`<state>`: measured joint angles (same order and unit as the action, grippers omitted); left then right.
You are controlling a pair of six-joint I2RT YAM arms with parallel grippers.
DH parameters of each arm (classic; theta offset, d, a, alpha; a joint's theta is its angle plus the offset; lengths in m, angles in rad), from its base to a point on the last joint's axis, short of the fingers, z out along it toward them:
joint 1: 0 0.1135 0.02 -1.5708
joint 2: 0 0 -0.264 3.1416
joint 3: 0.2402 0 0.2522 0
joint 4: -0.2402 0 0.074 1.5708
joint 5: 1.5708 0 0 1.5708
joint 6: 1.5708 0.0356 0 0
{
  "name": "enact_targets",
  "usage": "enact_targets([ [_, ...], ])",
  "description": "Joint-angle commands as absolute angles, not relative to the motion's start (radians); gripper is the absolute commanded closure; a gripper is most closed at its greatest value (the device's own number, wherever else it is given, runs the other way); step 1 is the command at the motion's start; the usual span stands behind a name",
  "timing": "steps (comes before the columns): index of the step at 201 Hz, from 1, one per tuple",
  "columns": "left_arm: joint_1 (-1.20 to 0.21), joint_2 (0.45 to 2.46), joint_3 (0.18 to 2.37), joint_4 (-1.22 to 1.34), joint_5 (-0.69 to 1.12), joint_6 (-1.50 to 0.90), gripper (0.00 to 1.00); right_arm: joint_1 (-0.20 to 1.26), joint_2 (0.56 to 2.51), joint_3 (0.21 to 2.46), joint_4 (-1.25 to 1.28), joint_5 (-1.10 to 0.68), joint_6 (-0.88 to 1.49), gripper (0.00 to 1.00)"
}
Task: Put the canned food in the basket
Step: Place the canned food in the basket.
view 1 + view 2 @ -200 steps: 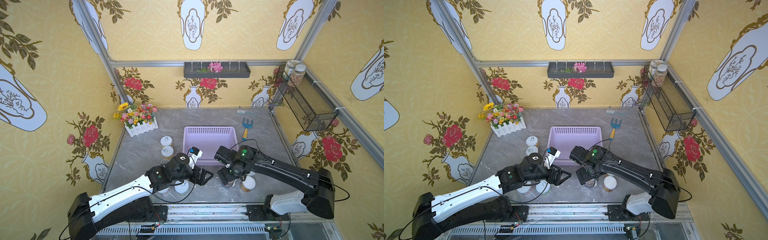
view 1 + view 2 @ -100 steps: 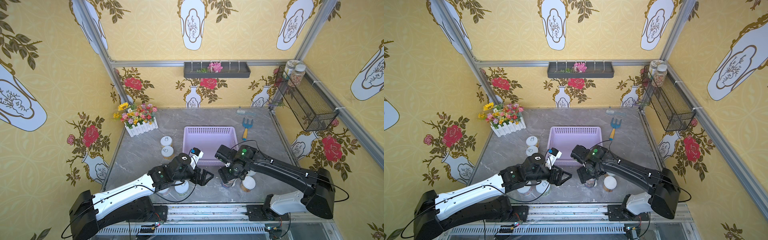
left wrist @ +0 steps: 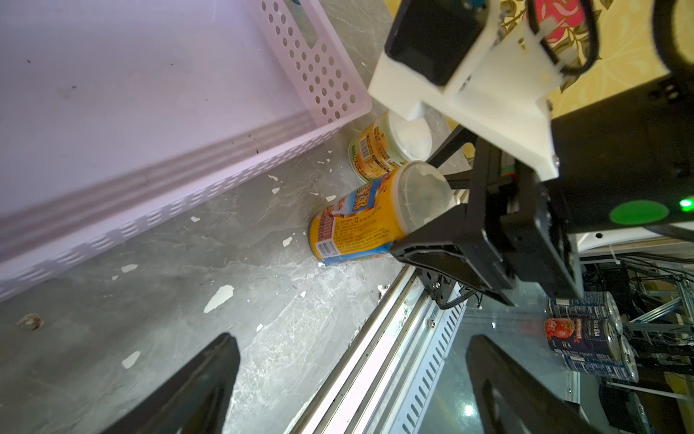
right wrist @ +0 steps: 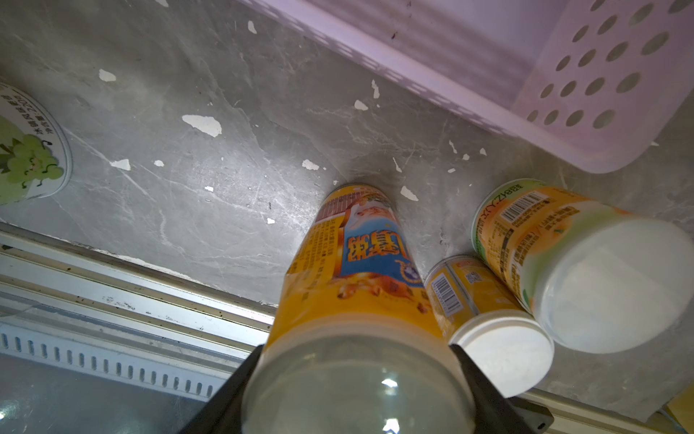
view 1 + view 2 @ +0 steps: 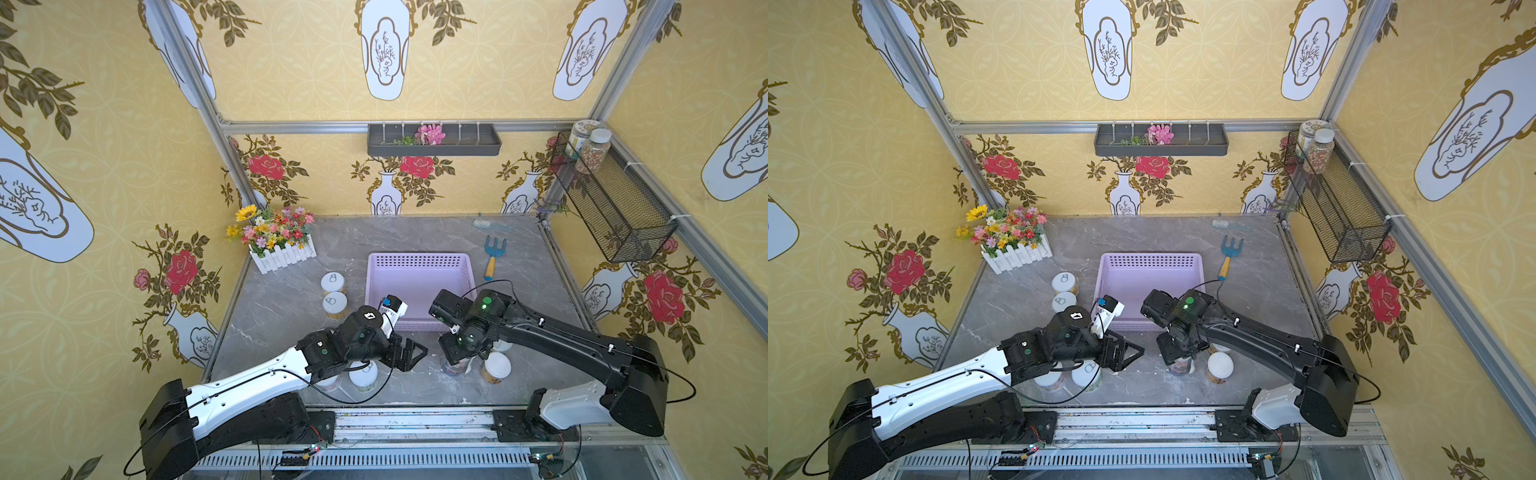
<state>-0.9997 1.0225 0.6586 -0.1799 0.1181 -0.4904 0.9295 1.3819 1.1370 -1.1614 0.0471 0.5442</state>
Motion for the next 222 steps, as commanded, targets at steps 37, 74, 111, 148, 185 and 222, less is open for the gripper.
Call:
enact_targets([
  [37,-1.000,0.989,0.703,-0.195,0.053,-0.484,0.00,0.927,1.300,1.257,-1.300,0.067,0.556,0.39],
  [74,-1.000,1.027,0.801,-0.274,0.038,-0.474,0.00,0.835,1.297,1.422,-1.405,0.028,0.544,0.40],
  [111,-0.988,1.094,0.885,-0.302,0.067,-0.476,0.00,0.716,1.337,1.569,-1.470,0.005,0.482,0.43],
  [148,-0.973,1.129,0.917,-0.225,0.090,-0.443,0.00,0.629,1.393,1.625,-1.447,0.032,0.451,0.45],
  [185,-0.862,1.188,0.952,-0.190,0.158,-0.437,0.01,0.537,1.480,1.684,-1.373,0.014,0.411,0.46],
  [222,-0.786,1.247,0.989,-0.179,0.176,-0.405,0.01,0.460,1.598,1.748,-1.304,0.033,0.385,0.46],
])
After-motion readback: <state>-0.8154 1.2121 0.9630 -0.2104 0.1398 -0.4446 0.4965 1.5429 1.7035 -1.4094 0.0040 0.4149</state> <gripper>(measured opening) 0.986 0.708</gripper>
